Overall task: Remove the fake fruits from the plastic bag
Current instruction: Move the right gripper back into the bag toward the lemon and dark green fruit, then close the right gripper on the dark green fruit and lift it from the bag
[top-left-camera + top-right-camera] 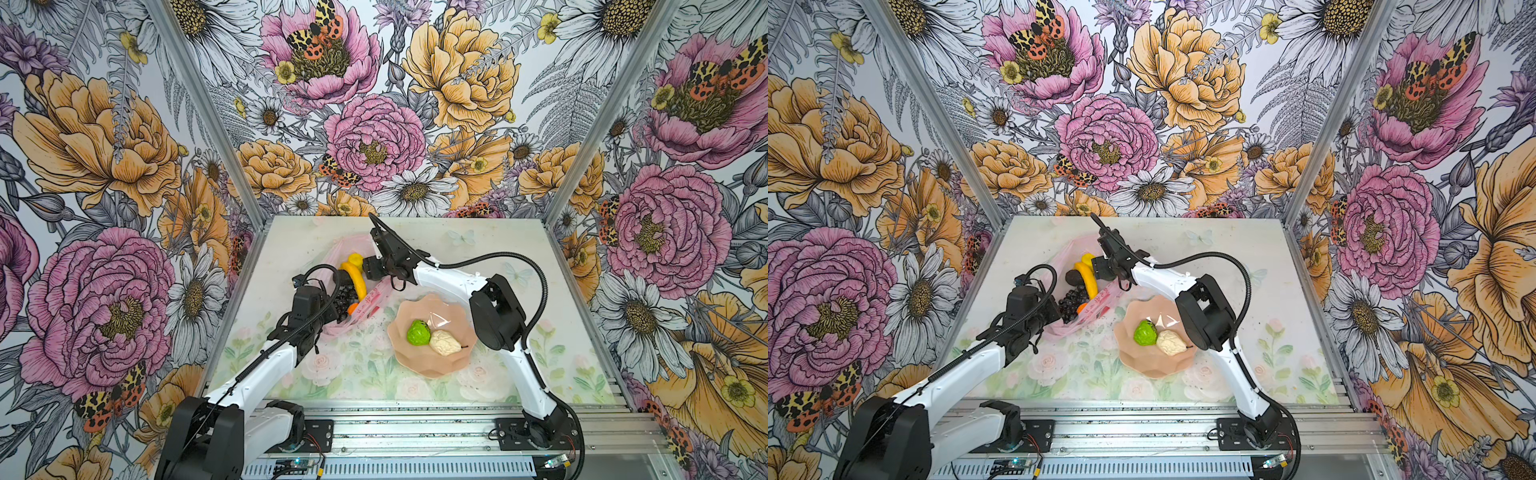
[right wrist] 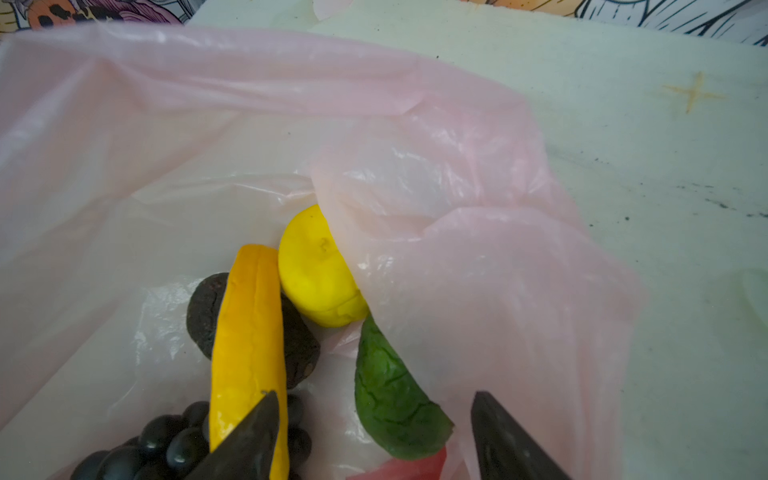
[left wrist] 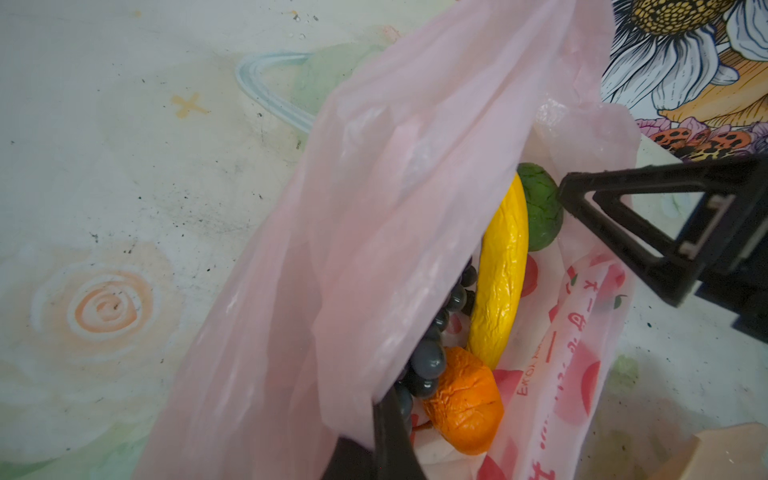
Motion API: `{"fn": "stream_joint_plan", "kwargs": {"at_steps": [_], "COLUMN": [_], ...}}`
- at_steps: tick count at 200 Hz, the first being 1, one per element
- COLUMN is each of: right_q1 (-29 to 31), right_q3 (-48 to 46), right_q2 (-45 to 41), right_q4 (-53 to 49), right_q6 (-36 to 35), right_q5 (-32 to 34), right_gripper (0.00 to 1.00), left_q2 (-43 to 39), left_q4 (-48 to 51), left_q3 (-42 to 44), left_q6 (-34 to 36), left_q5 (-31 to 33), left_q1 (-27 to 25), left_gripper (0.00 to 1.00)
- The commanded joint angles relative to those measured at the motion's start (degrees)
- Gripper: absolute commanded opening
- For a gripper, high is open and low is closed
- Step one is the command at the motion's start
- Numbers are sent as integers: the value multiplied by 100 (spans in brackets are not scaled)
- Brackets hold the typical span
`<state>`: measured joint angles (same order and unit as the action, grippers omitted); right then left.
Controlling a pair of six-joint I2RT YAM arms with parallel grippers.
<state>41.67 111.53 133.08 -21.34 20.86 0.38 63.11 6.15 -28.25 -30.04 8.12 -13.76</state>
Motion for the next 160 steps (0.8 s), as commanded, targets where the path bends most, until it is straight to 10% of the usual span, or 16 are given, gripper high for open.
{"fn": "stream_joint_plan", "kwargs": {"at_steps": [1,160], "right_q1": [32,-63], "right_q3": [60,702], "right_q2": [-75,1011], "right_q4": [-1,-86], "right_q6": [-90,22], "right_q5": [160,-38], "right_gripper": [72,71], "left_q2": [4,-1], "left_q4": [-101,-98], "left_q3": [-9,-12], "left_q6": [80,88], "left_q5": [117,111], "left_q1": [-4,-4], "left_gripper": [0,0]}}
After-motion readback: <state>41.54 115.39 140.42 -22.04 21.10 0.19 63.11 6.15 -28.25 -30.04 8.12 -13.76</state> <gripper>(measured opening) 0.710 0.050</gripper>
